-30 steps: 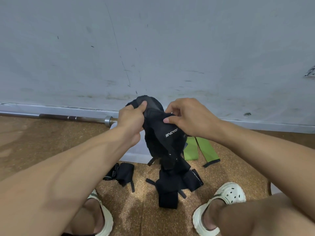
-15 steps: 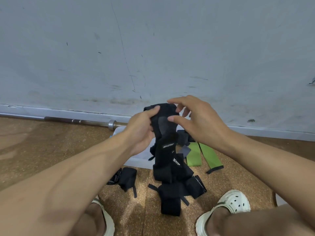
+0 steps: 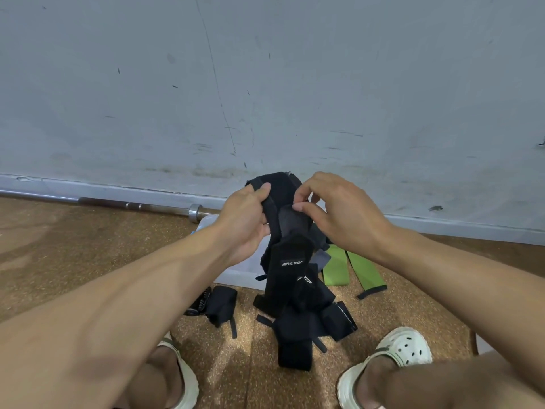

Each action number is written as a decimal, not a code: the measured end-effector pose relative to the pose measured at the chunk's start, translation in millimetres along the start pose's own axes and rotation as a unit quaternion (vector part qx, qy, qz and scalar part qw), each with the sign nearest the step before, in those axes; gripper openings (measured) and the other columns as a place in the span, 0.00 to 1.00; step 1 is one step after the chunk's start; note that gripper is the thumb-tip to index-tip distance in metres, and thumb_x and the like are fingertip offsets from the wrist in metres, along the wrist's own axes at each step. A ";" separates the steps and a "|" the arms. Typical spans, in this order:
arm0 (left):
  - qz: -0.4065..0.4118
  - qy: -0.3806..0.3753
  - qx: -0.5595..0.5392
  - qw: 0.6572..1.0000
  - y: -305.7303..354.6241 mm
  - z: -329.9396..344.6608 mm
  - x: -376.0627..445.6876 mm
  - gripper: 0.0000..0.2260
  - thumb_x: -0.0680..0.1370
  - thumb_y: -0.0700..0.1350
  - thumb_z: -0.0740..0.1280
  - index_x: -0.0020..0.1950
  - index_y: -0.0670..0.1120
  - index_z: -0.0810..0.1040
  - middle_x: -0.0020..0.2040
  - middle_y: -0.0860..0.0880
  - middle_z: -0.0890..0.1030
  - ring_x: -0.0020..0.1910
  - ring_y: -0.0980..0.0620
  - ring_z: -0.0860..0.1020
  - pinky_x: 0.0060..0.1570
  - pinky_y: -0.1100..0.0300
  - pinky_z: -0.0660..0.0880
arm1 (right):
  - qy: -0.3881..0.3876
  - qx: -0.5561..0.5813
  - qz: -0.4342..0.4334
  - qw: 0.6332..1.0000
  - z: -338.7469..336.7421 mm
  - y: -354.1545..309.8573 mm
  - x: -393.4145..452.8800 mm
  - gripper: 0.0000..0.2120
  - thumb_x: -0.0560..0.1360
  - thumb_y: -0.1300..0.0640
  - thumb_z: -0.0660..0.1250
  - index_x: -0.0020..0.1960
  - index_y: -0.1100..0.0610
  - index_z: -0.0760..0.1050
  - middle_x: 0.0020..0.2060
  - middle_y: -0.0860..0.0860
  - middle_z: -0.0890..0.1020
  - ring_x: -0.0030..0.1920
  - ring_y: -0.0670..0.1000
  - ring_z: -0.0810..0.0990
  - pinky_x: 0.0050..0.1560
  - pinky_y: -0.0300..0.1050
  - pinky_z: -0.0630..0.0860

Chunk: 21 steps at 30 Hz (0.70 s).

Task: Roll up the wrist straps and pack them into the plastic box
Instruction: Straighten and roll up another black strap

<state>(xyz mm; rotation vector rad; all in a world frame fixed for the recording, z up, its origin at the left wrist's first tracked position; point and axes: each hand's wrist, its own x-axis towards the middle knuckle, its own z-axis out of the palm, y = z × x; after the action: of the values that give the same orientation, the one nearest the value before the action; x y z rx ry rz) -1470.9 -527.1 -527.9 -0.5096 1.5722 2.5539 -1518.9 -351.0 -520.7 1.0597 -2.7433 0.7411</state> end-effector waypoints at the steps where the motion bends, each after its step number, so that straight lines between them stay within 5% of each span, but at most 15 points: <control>1: 0.002 -0.001 0.006 1.000 -0.4 -0.8 0.5 0.12 0.87 0.43 0.56 0.65 0.42 0.77 0.52 0.44 0.87 0.48 0.45 0.86 0.50 0.49 0.83 | 0.004 0.003 0.005 1.000 0.5 -0.2 -0.4 0.07 0.81 0.50 0.68 0.46 0.40 0.73 0.45 0.40 0.77 0.49 0.42 0.74 0.50 0.46 0.75; 7: 0.019 -0.062 0.044 0.997 -2.7 0.1 1.3 0.14 0.82 0.39 0.67 0.67 0.45 0.77 0.58 0.44 0.85 0.56 0.46 0.85 0.53 0.49 0.82 | 0.057 0.083 0.081 0.992 7.1 0.4 -2.5 0.11 0.76 0.48 0.74 0.51 0.46 0.72 0.45 0.41 0.78 0.45 0.44 0.77 0.47 0.44 0.75; 10: 0.055 -0.085 0.096 0.990 -4.1 -4.2 1.7 0.24 0.77 0.31 0.71 0.70 0.47 0.74 0.59 0.44 0.85 0.57 0.45 0.85 0.54 0.49 0.83 | 0.022 0.214 0.229 0.949 6.1 5.2 0.1 0.21 0.73 0.42 0.77 0.58 0.50 0.73 0.47 0.44 0.80 0.45 0.43 0.79 0.48 0.43 0.76; 12: 0.069 -0.099 0.120 0.985 -4.7 -7.4 2.6 0.27 0.77 0.26 0.68 0.71 0.47 0.73 0.60 0.44 0.84 0.58 0.44 0.84 0.55 0.48 0.82 | -0.026 0.301 0.270 0.914 6.3 10.9 -0.3 0.18 0.73 0.43 0.77 0.56 0.51 0.76 0.44 0.44 0.83 0.45 0.43 0.82 0.54 0.46 0.78; 15: 0.079 -0.102 0.133 0.983 -2.7 -6.4 2.4 0.24 0.77 0.28 0.69 0.70 0.47 0.75 0.60 0.43 0.84 0.59 0.44 0.83 0.58 0.47 0.81 | -0.070 0.298 0.205 0.930 7.3 20.3 -3.0 0.09 0.77 0.52 0.75 0.47 0.56 0.79 0.33 0.46 0.81 0.37 0.46 0.80 0.53 0.52 0.78; 18: 0.071 -0.086 0.117 0.987 3.4 -5.8 2.7 0.20 0.77 0.35 0.72 0.68 0.47 0.77 0.60 0.43 0.84 0.60 0.42 0.83 0.59 0.47 0.80 | -0.138 0.253 0.147 0.946 7.6 26.3 -3.5 0.10 0.77 0.54 0.75 0.53 0.59 0.80 0.41 0.55 0.86 0.43 0.57 0.84 0.57 0.60 0.80; 21: 0.068 -0.054 0.082 0.993 8.2 -8.6 5.0 0.19 0.78 0.38 0.72 0.68 0.47 0.77 0.60 0.42 0.84 0.60 0.42 0.83 0.60 0.47 0.80 | -0.261 0.145 0.090 0.950 13.0 27.8 -9.2 0.10 0.76 0.50 0.75 0.56 0.49 0.82 0.48 0.52 0.87 0.48 0.51 0.86 0.55 0.53 0.81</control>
<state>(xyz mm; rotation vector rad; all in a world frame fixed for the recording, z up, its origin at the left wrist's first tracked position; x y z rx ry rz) -1475.6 -539.0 -526.1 -0.2500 1.8137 2.4690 -1529.4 -333.9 -545.7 1.2187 -3.2892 1.0482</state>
